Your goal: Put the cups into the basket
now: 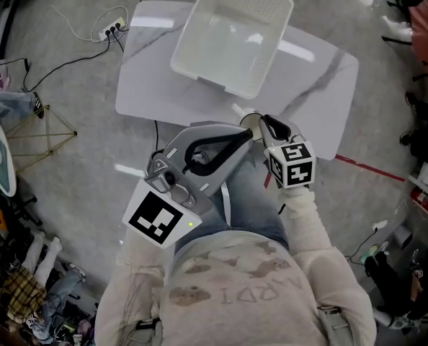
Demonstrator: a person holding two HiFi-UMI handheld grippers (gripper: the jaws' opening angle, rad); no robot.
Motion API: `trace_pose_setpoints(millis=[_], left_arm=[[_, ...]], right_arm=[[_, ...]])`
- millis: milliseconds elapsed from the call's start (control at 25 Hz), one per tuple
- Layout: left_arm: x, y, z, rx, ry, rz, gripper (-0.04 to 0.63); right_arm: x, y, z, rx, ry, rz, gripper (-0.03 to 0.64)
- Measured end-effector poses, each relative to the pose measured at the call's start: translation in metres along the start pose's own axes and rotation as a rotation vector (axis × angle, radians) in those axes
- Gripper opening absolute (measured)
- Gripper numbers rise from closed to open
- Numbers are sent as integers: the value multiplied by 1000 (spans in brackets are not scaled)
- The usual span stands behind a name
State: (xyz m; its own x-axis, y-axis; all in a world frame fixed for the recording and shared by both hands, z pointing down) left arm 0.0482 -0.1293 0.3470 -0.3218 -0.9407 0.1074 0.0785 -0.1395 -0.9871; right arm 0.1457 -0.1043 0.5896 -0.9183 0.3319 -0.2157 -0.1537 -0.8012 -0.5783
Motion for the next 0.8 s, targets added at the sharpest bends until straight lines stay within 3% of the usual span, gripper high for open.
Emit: trace_pose_setpoints(millis=[400,560,800], left_arm=[[6,75,22,-63,121,72,0],[0,88,24,-106,163,67,0],[8,92,21,-92,187,80,0]], right_arm=[[-23,90,-80,-167,44,-74,58],[-32,109,-87,-211,55,-109,58],[-32,130,-72,-222,76,-104,58]])
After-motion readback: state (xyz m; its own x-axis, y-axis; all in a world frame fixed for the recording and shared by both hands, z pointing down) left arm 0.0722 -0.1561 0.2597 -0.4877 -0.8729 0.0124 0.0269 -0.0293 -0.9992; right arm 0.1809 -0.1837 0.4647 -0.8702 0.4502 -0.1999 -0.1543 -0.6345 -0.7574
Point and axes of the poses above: the fingertips, and each gripper's own axes: z forward along the fingers, x to its left, y out of its top, the point moved 2 cm from there along -z, backward along the fingers, and after that the axes turned 2 degrees about -z, right-handed, at the moved point
